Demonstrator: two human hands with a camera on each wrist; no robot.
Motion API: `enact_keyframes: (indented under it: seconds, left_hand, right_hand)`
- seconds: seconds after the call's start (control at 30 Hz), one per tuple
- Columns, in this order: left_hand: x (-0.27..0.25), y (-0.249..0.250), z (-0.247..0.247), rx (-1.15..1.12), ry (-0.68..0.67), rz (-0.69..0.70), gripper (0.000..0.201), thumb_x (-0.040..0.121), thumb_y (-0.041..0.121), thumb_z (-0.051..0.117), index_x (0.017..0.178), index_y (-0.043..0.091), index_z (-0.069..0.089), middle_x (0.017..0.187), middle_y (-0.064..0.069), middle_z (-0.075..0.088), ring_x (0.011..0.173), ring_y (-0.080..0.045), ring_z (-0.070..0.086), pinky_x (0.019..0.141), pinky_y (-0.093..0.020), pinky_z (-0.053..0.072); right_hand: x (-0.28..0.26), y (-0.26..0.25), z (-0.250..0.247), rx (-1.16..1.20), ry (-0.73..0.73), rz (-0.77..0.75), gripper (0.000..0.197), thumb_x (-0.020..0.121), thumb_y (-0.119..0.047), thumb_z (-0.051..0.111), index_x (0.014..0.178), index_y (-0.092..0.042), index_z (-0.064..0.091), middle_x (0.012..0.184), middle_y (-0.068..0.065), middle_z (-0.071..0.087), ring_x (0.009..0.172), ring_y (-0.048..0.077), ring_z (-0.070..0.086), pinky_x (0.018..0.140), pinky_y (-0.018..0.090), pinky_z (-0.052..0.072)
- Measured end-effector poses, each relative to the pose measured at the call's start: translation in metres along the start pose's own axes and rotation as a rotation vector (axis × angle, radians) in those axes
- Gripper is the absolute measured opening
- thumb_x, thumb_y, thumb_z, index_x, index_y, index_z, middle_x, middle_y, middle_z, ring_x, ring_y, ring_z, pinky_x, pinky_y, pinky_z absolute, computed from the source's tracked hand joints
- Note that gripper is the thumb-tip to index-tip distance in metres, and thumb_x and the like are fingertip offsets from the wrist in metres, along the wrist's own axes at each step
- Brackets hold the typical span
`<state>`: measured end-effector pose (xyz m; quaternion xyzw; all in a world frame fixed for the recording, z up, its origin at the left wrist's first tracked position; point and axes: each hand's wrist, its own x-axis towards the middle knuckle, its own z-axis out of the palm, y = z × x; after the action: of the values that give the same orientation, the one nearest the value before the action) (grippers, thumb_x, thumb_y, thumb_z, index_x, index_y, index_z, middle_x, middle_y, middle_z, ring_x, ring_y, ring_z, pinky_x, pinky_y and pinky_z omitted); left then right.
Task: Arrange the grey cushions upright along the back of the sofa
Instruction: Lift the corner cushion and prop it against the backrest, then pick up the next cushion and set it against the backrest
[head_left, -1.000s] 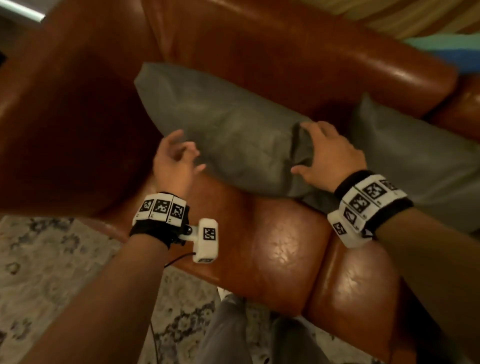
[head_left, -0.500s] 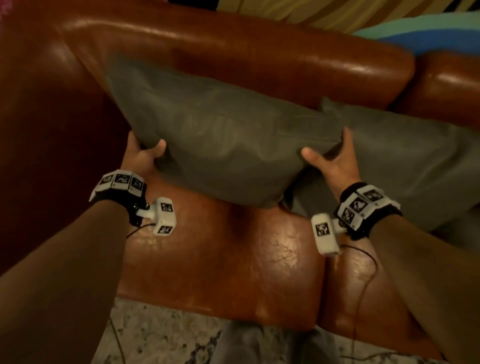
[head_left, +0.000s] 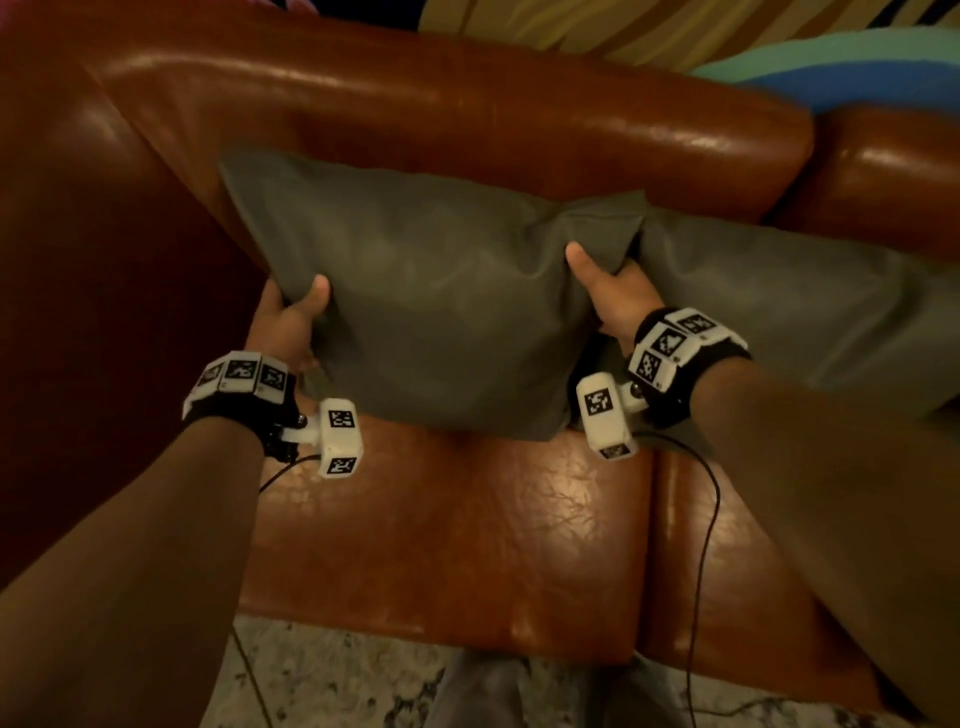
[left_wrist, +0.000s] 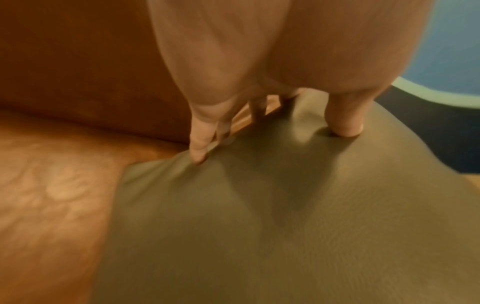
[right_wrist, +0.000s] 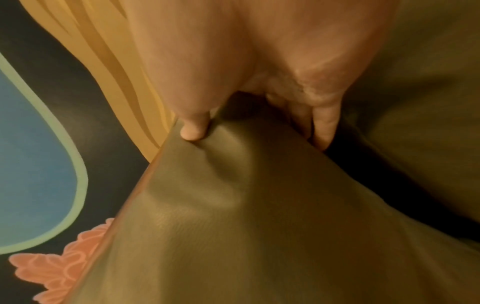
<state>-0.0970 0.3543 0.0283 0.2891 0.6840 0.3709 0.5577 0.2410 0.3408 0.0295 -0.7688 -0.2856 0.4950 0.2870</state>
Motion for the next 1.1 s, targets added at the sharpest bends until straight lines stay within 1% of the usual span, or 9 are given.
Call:
enact_keyframes:
  seconds: [0.13, 0.23, 0.3, 0.43, 0.57, 0.67, 0.83, 1.0, 1.1]
  left_hand:
    - [-0.013, -0.022, -0.005, 0.112, 0.204, 0.095, 0.062, 0.092, 0.044, 0.062, 0.148, 0.027, 0.041, 0.146, -0.003, 0.055, 0.128, -0.021, 0.055, 0.107, -0.042, 0.047]
    - [-0.032, -0.048, 0.000, 0.218, 0.420, 0.086, 0.042, 0.093, 0.035, 0.061, 0.129, 0.012, 0.059, 0.129, -0.013, 0.065, 0.119, -0.028, 0.061, 0.101, -0.042, 0.050]
    - [-0.049, -0.066, 0.012, 0.266, 0.345, 0.039, 0.027, 0.090, 0.022, 0.059, 0.110, 0.007, 0.068, 0.111, -0.019, 0.069, 0.111, -0.033, 0.065, 0.091, -0.039, 0.050]
    - [-0.106, -0.103, 0.066, 0.518, -0.032, -0.010, 0.013, 0.089, 0.010, 0.059, 0.079, 0.018, 0.060, 0.072, -0.006, 0.057, 0.073, -0.026, 0.057, 0.065, -0.012, 0.046]
    - [-0.158, -0.155, 0.146, 0.660, -0.344, -0.022, 0.035, 0.092, -0.009, 0.053, 0.070, 0.017, 0.059, 0.065, -0.003, 0.057, 0.056, -0.014, 0.055, 0.058, -0.026, 0.049]
    - [-0.195, -0.188, 0.218, 0.809, -0.550, 0.031, 0.036, 0.088, 0.009, 0.060, 0.065, 0.035, 0.065, 0.059, 0.011, 0.061, 0.063, -0.026, 0.058, 0.073, -0.047, 0.053]
    - [-0.269, -0.187, 0.378, 0.962, -0.774, 0.136, 0.019, 0.094, 0.020, 0.060, 0.078, 0.030, 0.059, 0.074, 0.001, 0.067, 0.086, -0.030, 0.068, 0.085, -0.033, 0.052]
    - [-0.312, -0.185, 0.531, 1.071, -0.858, 0.399, 0.015, 0.090, 0.017, 0.062, 0.102, 0.015, 0.069, 0.099, -0.011, 0.074, 0.101, -0.031, 0.066, 0.092, -0.031, 0.047]
    - [-0.316, -0.185, 0.605, 1.174, -0.865, 0.480, 0.032, 0.091, 0.021, 0.063, 0.122, 0.014, 0.061, 0.124, -0.013, 0.063, 0.122, -0.032, 0.056, 0.106, -0.038, 0.044]
  right_hand:
    - [-0.047, 0.014, -0.005, 0.014, 0.014, 0.041, 0.109, 0.053, -0.086, 0.063, 0.140, -0.023, 0.045, 0.135, 0.001, 0.059, 0.120, 0.026, 0.058, 0.102, 0.048, 0.049]
    - [-0.067, 0.053, -0.024, 0.094, -0.061, 0.030, 0.041, 0.087, -0.040, 0.068, 0.119, -0.018, 0.055, 0.110, 0.004, 0.063, 0.095, 0.019, 0.063, 0.080, 0.034, 0.054]
    - [-0.081, 0.083, -0.043, 0.093, -0.105, 0.057, 0.006, 0.092, -0.018, 0.064, 0.095, -0.018, 0.060, 0.094, 0.005, 0.064, 0.072, 0.011, 0.064, 0.063, 0.023, 0.051]
    - [-0.102, 0.158, -0.094, 0.095, -0.085, 0.164, 0.023, 0.092, 0.004, 0.057, 0.083, -0.017, 0.061, 0.081, 0.006, 0.064, 0.051, 0.002, 0.063, 0.049, 0.017, 0.049]
    - [-0.129, 0.223, -0.166, 0.183, -0.018, 0.322, 0.022, 0.093, 0.006, 0.051, 0.088, -0.014, 0.061, 0.085, 0.010, 0.067, 0.062, 0.016, 0.065, 0.059, 0.028, 0.049]
    - [-0.141, 0.273, -0.232, 0.248, 0.016, 0.359, 0.025, 0.093, 0.009, 0.051, 0.091, -0.012, 0.063, 0.098, 0.022, 0.068, 0.067, 0.021, 0.067, 0.055, 0.024, 0.054]
    - [-0.166, 0.341, -0.351, 0.389, 0.197, 0.399, 0.020, 0.094, 0.000, 0.055, 0.085, -0.016, 0.064, 0.088, 0.009, 0.069, 0.062, 0.011, 0.070, 0.058, 0.024, 0.055]
    - [-0.190, 0.401, -0.449, 0.507, 0.419, 0.491, 0.017, 0.095, -0.006, 0.055, 0.083, -0.013, 0.063, 0.090, 0.015, 0.065, 0.079, 0.026, 0.063, 0.071, 0.034, 0.050]
    - [-0.197, 0.445, -0.475, 0.491, 0.506, 0.611, 0.024, 0.080, -0.040, 0.074, 0.075, -0.018, 0.067, 0.089, 0.010, 0.069, 0.096, 0.036, 0.066, 0.086, 0.050, 0.055]
